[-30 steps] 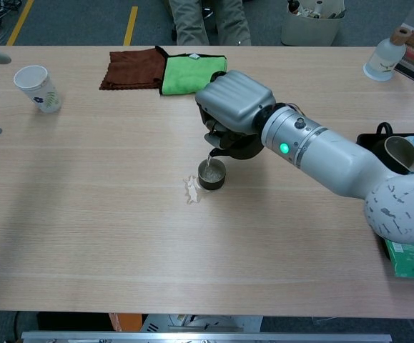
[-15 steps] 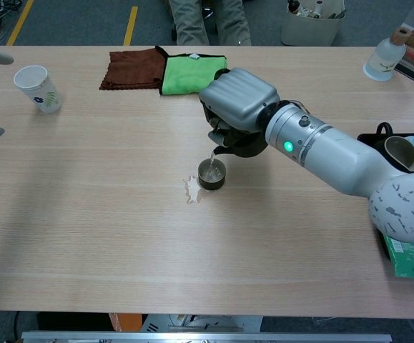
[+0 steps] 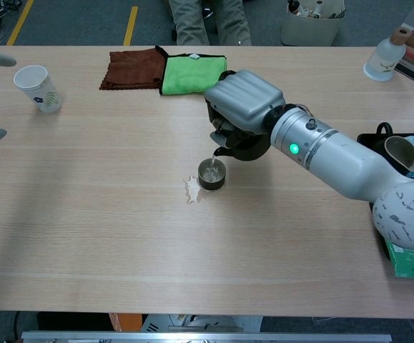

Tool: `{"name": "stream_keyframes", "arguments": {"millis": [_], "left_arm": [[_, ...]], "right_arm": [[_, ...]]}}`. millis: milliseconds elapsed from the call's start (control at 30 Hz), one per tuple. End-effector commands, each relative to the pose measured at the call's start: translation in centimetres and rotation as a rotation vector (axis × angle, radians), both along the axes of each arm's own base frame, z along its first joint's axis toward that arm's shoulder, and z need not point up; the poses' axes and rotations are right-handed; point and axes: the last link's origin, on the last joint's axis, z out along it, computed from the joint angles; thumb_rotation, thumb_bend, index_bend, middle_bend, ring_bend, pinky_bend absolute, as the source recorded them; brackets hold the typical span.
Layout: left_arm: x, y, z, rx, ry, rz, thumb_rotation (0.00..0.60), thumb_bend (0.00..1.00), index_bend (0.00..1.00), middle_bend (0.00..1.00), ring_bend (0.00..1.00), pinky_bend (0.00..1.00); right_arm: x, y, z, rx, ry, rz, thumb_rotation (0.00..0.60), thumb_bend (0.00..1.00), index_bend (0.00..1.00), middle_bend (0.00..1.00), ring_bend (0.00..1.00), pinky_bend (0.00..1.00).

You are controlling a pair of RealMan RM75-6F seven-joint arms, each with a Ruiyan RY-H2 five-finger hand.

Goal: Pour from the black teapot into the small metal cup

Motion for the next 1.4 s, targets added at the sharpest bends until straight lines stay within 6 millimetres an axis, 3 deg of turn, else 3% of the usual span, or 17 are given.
{"name": "stream_keyframes", "arguments": {"millis": [33, 367, 600, 933, 1400], "left_arm": [[0.0, 0.0, 0.0, 0.0, 0.0, 0.0, 0.6, 0.25, 0.11, 0.12, 0.12, 0.16], [0.1, 0.1, -0.1, -0.005, -0.002, 0.0, 0.6, 0.25, 0.11, 0.12, 0.12, 0.16], [0.1, 0.1, 0.0, -0.005, 0.0, -0.003, 0.6, 0.25, 0.11, 0.12, 0.12, 0.16], [-0.1, 0.2, -0.2, -0.014, -0.001, 0.002, 0.6, 0.25, 0.11, 0.12, 0.12, 0.16], [-0.2, 0.3, -0.5, -0.027, 0.004, 0.005, 0.6, 0.25, 0.11, 0.12, 0.12, 0.16]], "right_arm": [[-0.6, 0.1, -0.1, 0.0, -0.045, -0.025, 0.557, 0.36, 1.0, 0.96, 1.0, 0.17], [-2.3, 0.8, -1.2, 0.011, -0.176, -0.077, 0.577, 0.36, 1.0, 0.96, 1.0, 0.17], [-3.2, 0.9, -0.8, 0.028, -0.278, -0.123, 0.576, 0.36, 1.0, 0.96, 1.0, 0.17], [-6.4, -0.2, 0.9, -0.012, -0.278, -0.168, 0.578, 0.36, 1.0, 0.94, 1.0, 0.17], [-8.9, -0.4, 0.0, -0.017, -0.3, -0.226, 0.577, 0.36, 1.0, 0.89, 0.97, 0.18]]}}
